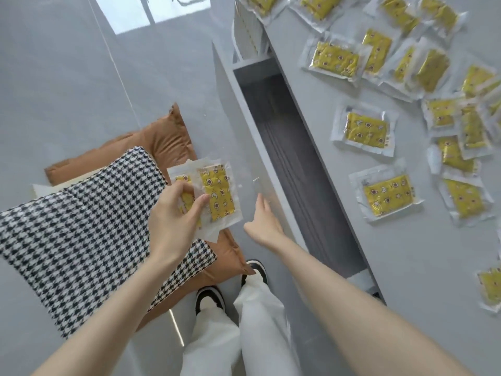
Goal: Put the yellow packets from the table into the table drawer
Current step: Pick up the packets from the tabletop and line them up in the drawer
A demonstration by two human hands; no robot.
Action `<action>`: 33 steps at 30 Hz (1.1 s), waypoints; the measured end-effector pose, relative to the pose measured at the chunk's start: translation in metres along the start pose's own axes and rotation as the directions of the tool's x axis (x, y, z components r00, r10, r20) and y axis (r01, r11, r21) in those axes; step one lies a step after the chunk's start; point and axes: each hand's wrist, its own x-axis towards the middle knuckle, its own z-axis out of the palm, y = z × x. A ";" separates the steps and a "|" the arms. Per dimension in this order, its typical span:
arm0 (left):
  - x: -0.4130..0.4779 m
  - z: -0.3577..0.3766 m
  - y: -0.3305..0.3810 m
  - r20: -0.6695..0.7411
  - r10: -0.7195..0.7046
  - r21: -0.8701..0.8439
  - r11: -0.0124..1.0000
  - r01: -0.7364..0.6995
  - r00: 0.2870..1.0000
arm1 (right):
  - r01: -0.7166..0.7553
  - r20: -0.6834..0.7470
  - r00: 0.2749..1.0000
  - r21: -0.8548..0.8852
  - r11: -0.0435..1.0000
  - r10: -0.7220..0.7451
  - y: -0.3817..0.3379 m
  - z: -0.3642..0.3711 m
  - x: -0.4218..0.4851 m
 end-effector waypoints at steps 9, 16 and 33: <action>-0.032 -0.060 0.004 -0.073 -0.024 0.048 0.998 0.028 0.997 | 0.189 -0.031 0.981 0.353 0.916 -0.191 -0.032 0.054 -0.072; -0.028 -0.058 0.033 0.063 -0.005 0.002 1.000 0.005 0.998 | 0.090 -0.089 0.996 0.884 0.458 -0.024 -0.040 0.014 -0.102; -0.005 0.109 0.064 0.646 0.038 0.212 0.950 -0.227 0.763 | -0.006 0.168 0.808 0.961 -0.277 0.565 0.111 0.002 -0.099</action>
